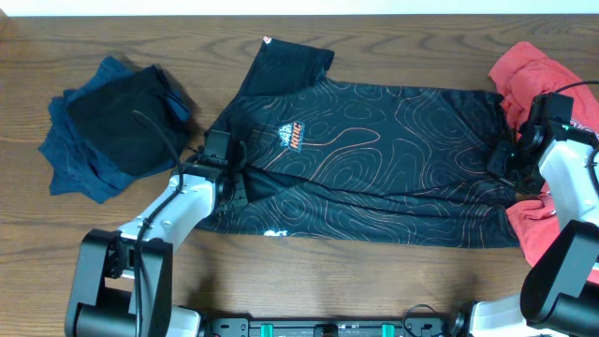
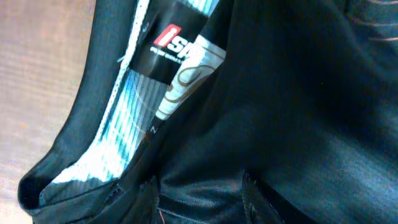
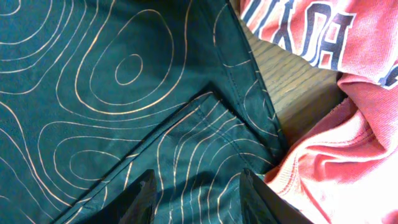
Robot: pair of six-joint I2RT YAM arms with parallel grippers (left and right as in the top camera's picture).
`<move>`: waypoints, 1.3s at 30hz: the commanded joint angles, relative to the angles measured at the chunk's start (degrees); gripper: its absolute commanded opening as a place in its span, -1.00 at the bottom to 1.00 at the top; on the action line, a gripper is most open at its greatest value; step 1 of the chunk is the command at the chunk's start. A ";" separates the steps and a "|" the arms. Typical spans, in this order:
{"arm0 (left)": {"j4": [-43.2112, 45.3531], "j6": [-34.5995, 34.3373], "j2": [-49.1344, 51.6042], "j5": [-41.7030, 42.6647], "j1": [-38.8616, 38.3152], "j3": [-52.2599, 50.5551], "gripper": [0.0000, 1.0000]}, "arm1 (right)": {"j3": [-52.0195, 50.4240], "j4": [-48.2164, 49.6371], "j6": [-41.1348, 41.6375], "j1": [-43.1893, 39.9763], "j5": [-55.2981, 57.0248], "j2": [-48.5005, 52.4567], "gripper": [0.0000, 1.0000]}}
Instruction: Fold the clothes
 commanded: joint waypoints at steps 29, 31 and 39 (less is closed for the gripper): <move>-10.58 15.39 4.44 7.87 5.25 36.94 0.41 | 0.74 0.92 -4.59 2.80 -7.85 -3.67 0.28; -10.67 16.90 10.60 10.93 6.29 43.19 0.51 | 0.74 0.57 -4.85 3.78 -7.98 -4.90 0.35; -6.34 23.47 31.15 14.58 7.61 58.86 0.58 | 0.74 -0.76 -5.44 6.25 -8.13 -6.64 0.36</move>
